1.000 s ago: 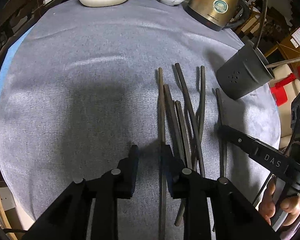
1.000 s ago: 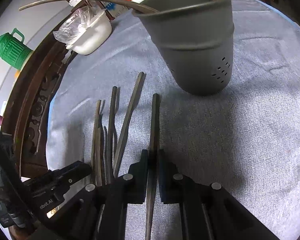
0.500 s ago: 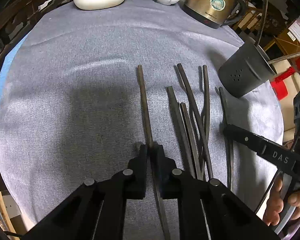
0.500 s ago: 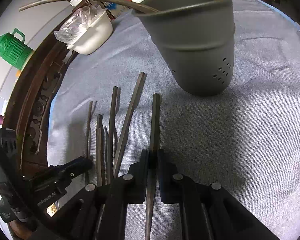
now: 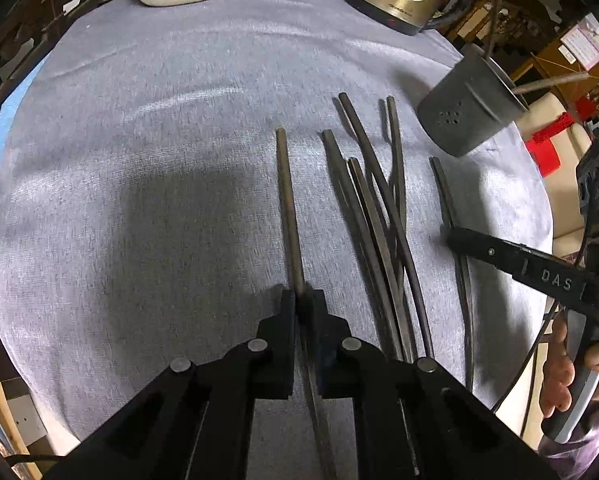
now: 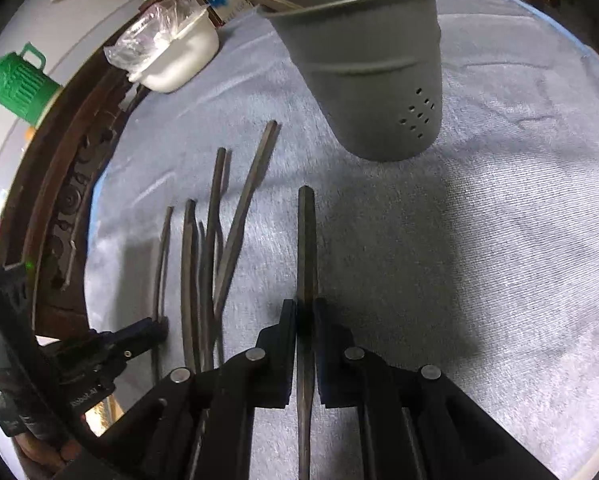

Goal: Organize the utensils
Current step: 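Grasp a dark chopstick with the right tool while the left tool grasps another, then lift both chopsticks and carry them above the grey holder cup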

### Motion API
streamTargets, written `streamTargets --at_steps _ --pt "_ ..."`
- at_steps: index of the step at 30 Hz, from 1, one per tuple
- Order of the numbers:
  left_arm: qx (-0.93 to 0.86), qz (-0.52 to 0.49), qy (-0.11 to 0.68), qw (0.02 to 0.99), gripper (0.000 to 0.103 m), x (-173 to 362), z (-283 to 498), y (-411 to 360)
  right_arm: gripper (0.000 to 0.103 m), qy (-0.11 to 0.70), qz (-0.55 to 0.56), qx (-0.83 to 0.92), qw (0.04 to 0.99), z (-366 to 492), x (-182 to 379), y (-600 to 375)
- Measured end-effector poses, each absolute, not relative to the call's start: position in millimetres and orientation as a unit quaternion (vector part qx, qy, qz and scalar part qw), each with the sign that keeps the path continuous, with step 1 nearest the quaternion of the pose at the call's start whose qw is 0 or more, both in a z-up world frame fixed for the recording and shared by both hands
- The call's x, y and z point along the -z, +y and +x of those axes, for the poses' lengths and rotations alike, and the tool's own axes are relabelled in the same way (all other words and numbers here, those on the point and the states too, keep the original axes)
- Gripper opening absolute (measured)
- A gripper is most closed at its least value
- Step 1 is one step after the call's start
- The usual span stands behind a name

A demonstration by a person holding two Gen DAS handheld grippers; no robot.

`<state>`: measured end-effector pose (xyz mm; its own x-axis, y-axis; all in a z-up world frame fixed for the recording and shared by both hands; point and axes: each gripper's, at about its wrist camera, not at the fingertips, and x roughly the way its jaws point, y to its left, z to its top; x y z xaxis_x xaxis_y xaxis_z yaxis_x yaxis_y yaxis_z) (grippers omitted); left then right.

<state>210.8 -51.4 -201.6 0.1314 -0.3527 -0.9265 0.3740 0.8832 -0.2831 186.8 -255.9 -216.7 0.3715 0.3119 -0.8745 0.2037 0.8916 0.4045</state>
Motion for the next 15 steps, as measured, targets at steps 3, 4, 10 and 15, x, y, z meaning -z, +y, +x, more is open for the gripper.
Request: streamTargets --at_steps 3,4,10,15 --pt "0.228 0.002 0.617 0.753 0.013 199.2 224.4 -49.9 0.013 0.566 0.236 -0.031 0.789 194.3 216.2 -257.1" --pt "0.222 0.002 0.617 0.755 0.016 198.0 230.6 -50.0 0.013 0.567 0.236 -0.029 0.788 196.7 216.4 -258.1" --pt "0.196 0.016 0.62 0.759 0.029 196.6 264.4 -61.9 0.013 0.575 0.213 -0.006 0.79 218.6 213.4 -255.5" --pt "0.187 0.008 0.624 0.759 0.031 198.0 289.4 -68.9 0.014 0.575 0.199 0.009 0.794 230.9 211.5 -251.5"
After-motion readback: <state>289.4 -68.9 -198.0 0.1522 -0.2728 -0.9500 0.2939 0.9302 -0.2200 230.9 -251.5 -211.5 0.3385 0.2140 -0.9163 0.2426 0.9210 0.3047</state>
